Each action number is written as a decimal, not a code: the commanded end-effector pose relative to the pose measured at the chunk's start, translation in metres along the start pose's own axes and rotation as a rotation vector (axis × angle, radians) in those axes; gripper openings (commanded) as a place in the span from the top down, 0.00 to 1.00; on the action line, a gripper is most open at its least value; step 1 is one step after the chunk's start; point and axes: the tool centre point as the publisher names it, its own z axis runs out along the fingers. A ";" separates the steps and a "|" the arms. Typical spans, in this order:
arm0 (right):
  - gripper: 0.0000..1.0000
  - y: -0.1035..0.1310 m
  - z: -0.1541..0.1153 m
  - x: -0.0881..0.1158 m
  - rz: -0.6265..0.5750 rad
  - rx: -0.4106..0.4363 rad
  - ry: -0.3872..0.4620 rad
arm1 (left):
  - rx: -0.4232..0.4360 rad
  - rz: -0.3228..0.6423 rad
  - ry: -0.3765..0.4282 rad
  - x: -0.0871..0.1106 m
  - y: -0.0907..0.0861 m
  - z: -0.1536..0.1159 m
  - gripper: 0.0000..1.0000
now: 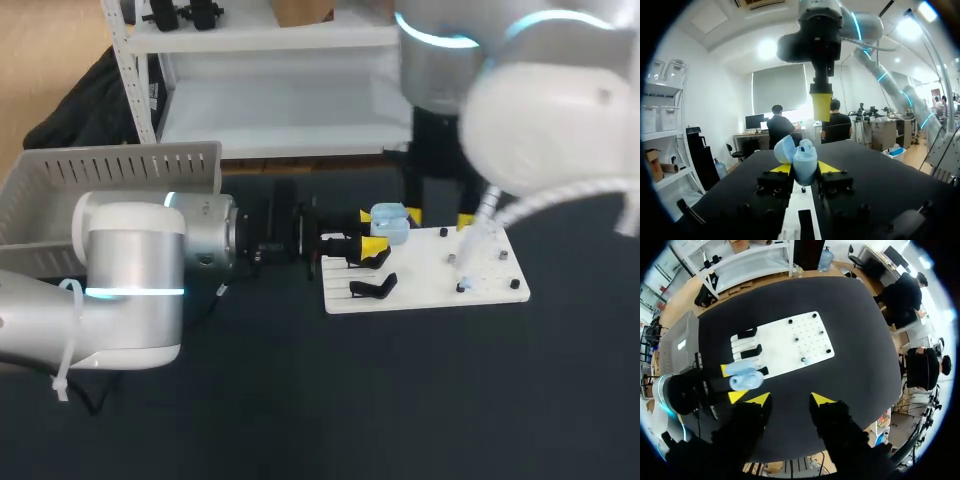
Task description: Pick up each earbud case from the left stands, insert the matching earbuds, close the lid, and place the case in the box.
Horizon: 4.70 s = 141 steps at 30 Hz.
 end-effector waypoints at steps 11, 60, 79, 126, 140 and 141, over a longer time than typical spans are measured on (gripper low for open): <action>0.51 -0.030 0.042 0.005 0.095 -0.228 -0.022 | -0.006 0.002 0.000 0.000 -0.001 0.001 1.00; 0.68 -0.039 0.153 -0.026 0.184 -0.230 -0.042 | -0.006 0.002 0.000 0.000 -0.001 0.001 1.00; 0.67 -0.039 0.161 -0.032 0.165 -0.253 -0.068 | -0.006 0.002 0.000 0.000 -0.001 0.001 1.00; 1.00 -0.036 0.146 -0.036 0.164 -0.238 -0.072 | -0.006 0.002 0.000 0.000 -0.001 0.001 1.00; 1.00 -0.046 0.094 -0.036 0.184 -0.232 -0.092 | -0.006 0.002 0.000 0.000 -0.001 0.001 1.00; 1.00 -0.045 0.089 -0.036 0.182 -0.233 -0.091 | -0.006 0.002 0.000 0.000 -0.001 0.001 1.00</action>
